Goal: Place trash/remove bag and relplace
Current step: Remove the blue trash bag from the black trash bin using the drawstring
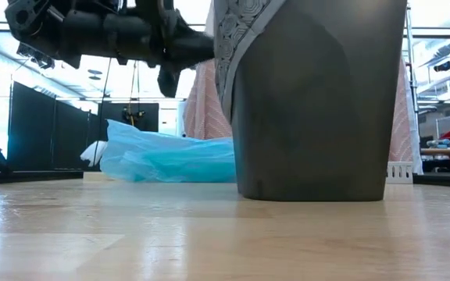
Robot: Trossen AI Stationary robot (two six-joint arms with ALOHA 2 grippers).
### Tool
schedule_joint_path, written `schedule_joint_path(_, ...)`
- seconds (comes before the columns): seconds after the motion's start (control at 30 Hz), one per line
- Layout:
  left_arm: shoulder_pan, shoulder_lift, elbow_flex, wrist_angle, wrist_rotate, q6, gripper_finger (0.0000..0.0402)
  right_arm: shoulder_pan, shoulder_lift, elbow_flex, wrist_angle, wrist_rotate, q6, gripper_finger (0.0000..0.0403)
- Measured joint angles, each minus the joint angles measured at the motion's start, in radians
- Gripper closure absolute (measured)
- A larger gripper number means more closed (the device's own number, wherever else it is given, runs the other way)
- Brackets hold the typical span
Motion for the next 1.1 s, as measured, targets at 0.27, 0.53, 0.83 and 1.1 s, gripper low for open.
schedule_joint_path(0.27, 0.047, -0.056, 0.000, -0.297, -0.253, 0.015, 0.0387, -0.014, -0.029, 0.000, 0.000, 0.002, -0.063, 0.0403)
schedule_joint_path(0.53, 0.051, -0.069, -0.001, -0.223, -0.130, 0.008, 0.0387, -0.038, -0.029, 0.000, 0.000, 0.003, -0.077, 0.0403)
schedule_joint_path(0.83, 0.052, -0.103, 0.000, -0.474, -0.404, 0.020, 0.0388, -0.044, -0.029, -0.001, -0.002, 0.003, -0.095, 0.0403)
schedule_joint_path(1.1, 0.052, -0.084, -0.002, -0.525, -0.497, -0.086, 0.0388, -0.042, -0.029, -0.001, -0.003, 0.003, -0.094, 0.0403)
